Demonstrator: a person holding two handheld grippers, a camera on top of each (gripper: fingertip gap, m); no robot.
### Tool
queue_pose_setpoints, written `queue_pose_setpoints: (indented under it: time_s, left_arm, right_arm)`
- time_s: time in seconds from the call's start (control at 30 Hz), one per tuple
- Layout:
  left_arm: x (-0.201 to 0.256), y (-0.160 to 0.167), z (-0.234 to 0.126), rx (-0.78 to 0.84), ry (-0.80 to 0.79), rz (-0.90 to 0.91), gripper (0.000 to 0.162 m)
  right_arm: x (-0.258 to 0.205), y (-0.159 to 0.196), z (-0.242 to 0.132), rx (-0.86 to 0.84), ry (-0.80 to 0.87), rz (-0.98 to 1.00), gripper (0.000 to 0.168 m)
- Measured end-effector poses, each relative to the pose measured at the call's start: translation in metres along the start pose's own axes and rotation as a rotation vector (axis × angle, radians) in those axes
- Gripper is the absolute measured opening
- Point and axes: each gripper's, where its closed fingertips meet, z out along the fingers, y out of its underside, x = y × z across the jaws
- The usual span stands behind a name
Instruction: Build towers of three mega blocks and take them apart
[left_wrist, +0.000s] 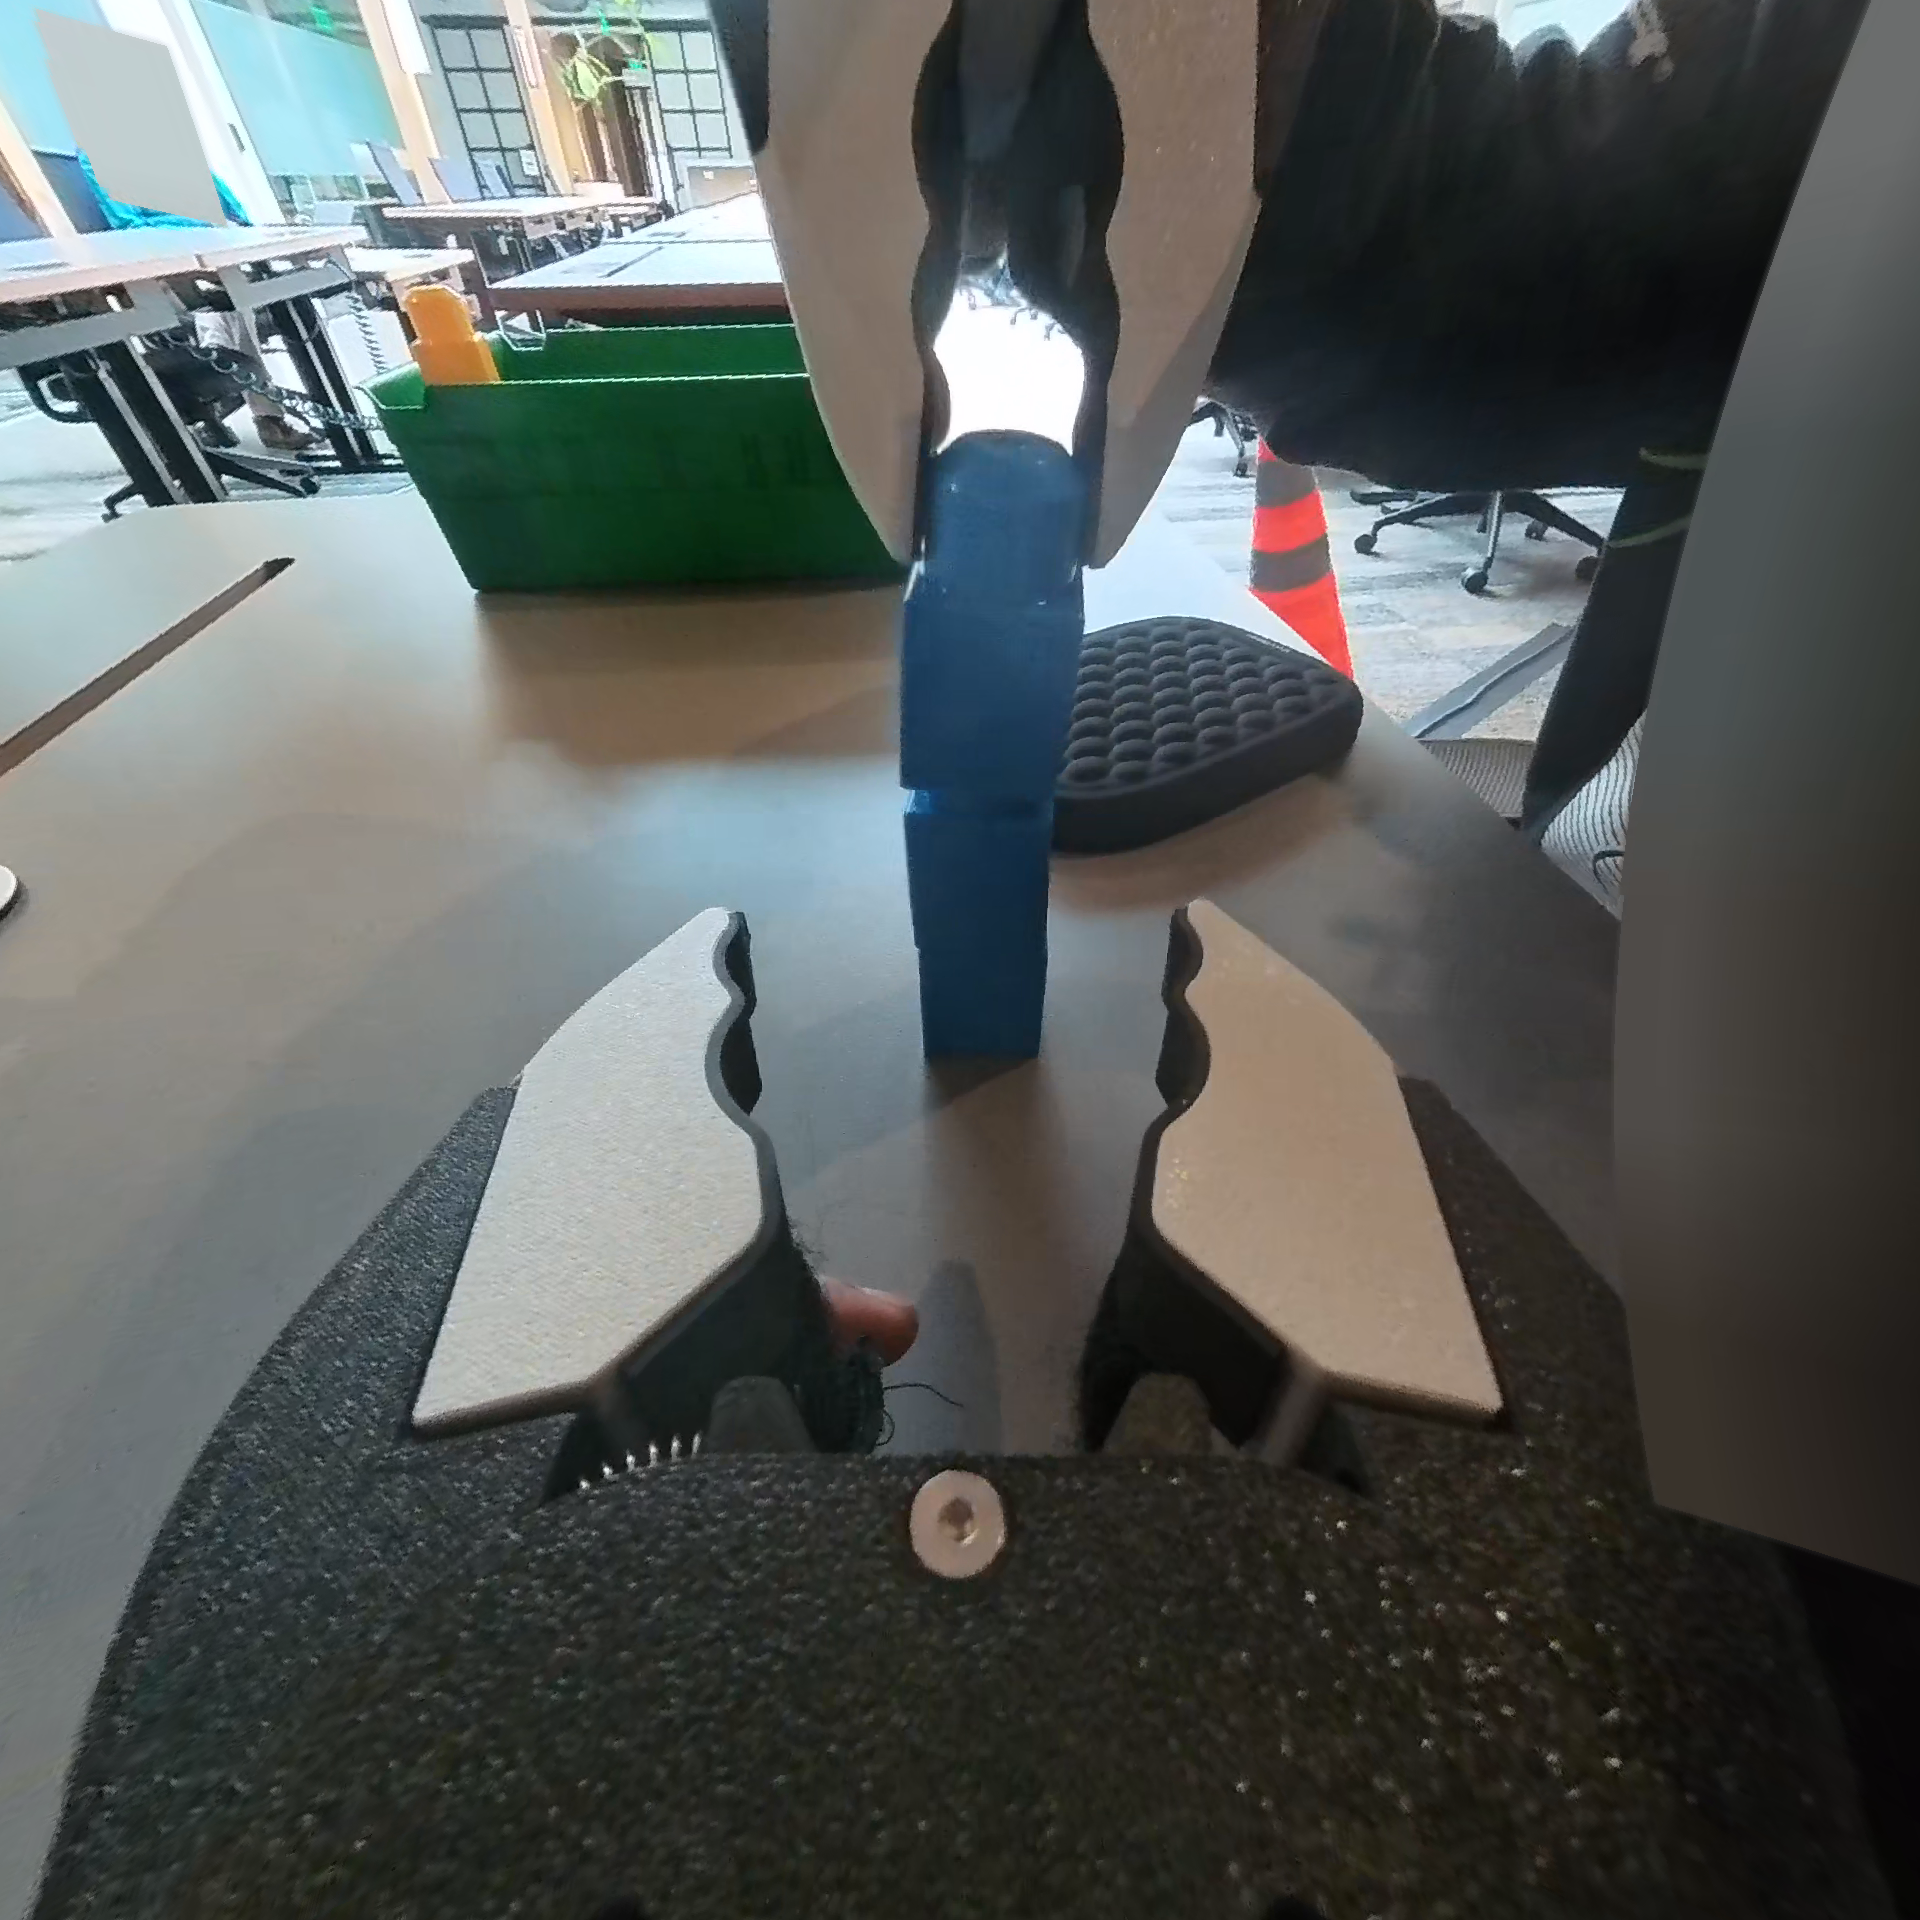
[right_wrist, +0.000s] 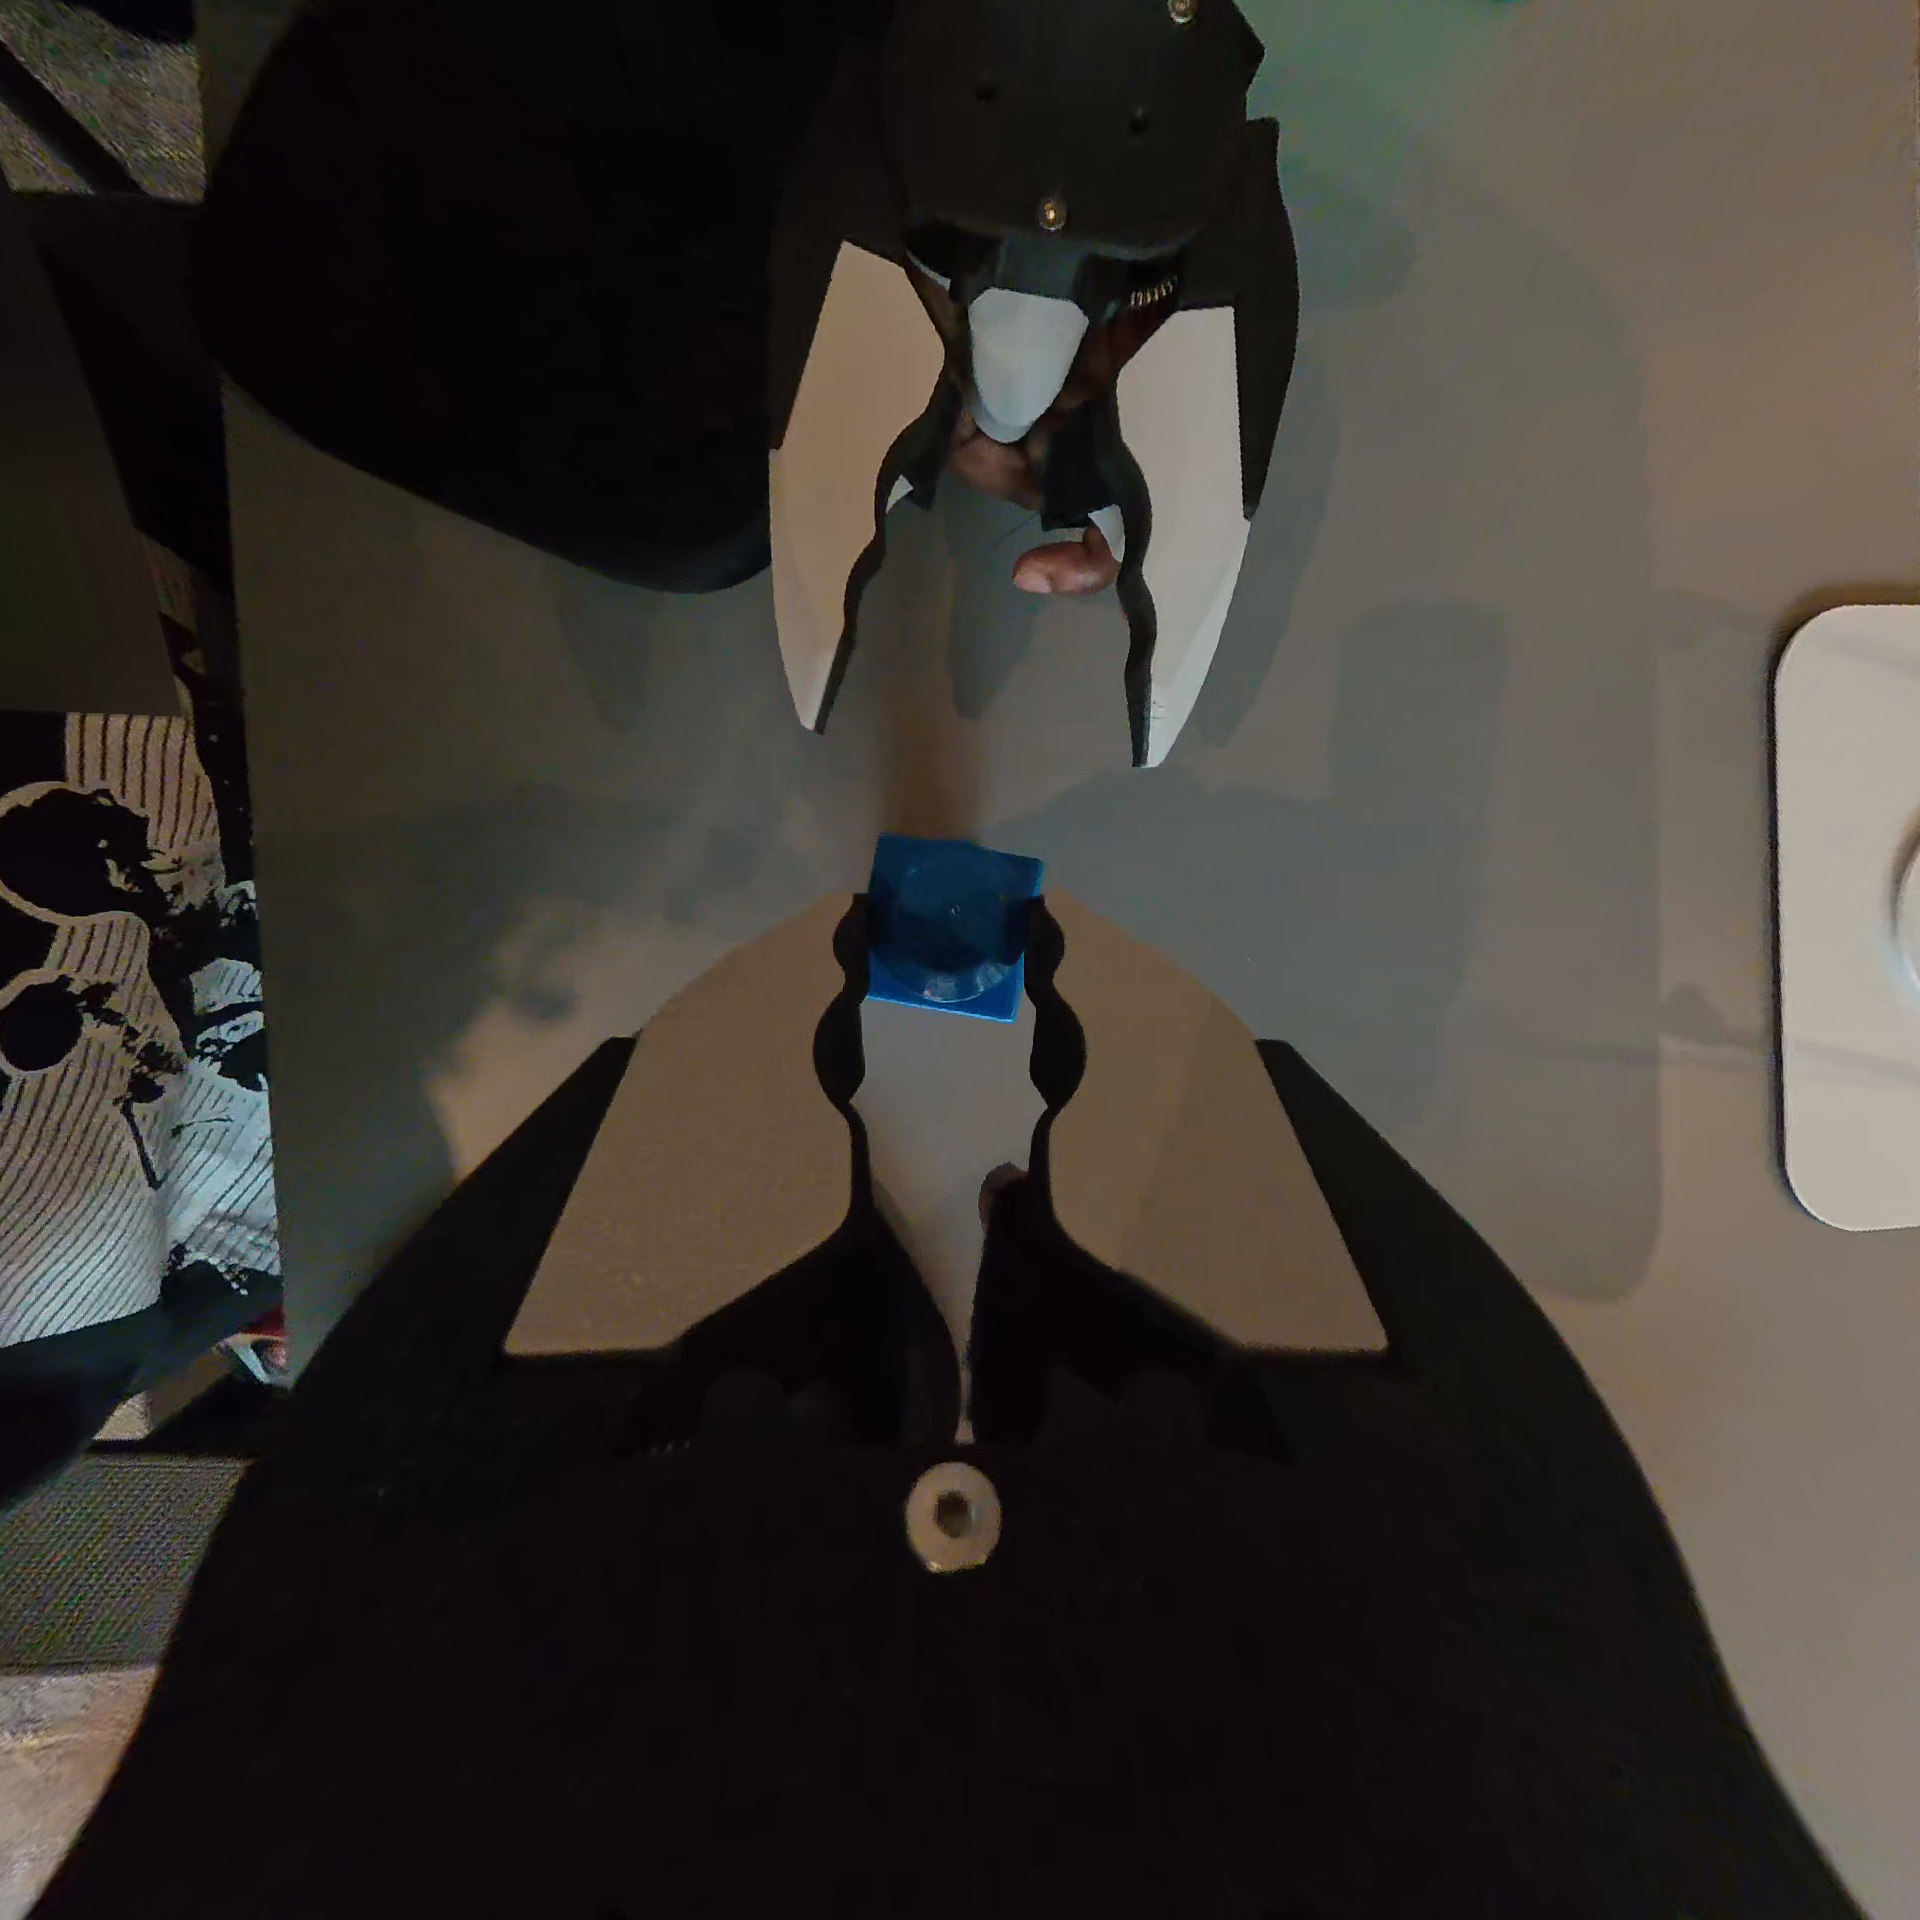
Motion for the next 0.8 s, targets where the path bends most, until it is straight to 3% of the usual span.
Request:
queue_pose_setpoints:
  time_s: [0.5, 0.8]
  left_arm:
    - [-0.0011, -0.0025, -0.0027, 0.025, 0.0, -0.013, 0.071]
    - [-0.0009, -0.0007, -0.0011, 0.009, 0.009, -0.021, 0.071]
  right_arm:
    - [0.0013, 0.0055, 0.0034, 0.026, 0.029, 0.041, 0.028]
    - [0.0021, 0.0075, 0.0039, -0.063, 0.013, 0.012, 0.029]
